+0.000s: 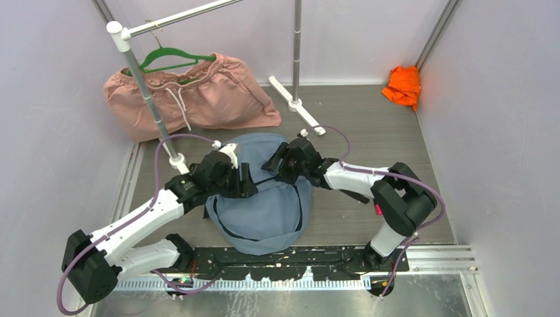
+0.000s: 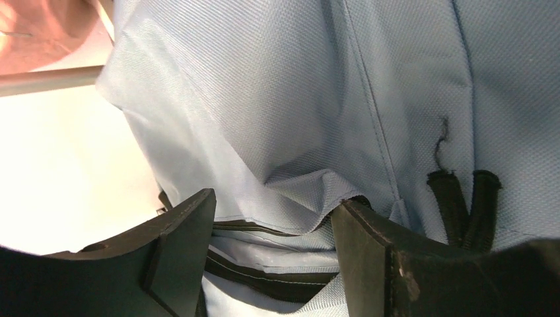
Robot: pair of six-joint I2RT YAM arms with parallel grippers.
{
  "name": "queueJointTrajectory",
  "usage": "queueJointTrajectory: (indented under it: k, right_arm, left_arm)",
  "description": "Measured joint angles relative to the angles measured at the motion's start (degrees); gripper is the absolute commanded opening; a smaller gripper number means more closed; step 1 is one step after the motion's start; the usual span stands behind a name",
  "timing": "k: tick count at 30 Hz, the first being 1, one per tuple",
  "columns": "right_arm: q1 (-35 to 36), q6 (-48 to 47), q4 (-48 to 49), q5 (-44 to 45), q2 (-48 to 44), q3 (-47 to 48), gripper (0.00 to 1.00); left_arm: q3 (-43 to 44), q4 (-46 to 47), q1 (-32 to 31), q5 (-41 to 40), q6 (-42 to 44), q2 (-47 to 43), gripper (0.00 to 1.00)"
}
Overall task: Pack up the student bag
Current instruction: Adjust the student bag at the center of the board.
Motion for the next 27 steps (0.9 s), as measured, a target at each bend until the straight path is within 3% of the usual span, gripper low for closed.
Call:
queueJointTrajectory:
  k: [7, 11, 18, 27]
  right_arm:
    - [0.1, 0.6, 2.6, 2.4, -0.7, 0.2, 0.69]
    - [0.1, 0.6, 3.6, 2.9, -1.3, 0.5, 0.69]
    - [0.1, 0.6, 3.8, 2.8, -1.2, 4.4, 0.68]
    - [0.1, 0.9, 4.9, 2.6, -1.2, 7.4, 0.69]
  left_arm:
    - [1.7, -4.1, 0.0, -0.3, 4.2, -0.1, 0.62]
    - [3.8, -4.5, 0.0, -4.3, 6.3, 0.0, 0.67]
    - [3.7, -1.0, 0.0, -10.9, 12.5, -1.2, 0.71]
    - [3.7, 3.6, 0.0, -11.2, 18.4, 5.2, 0.69]
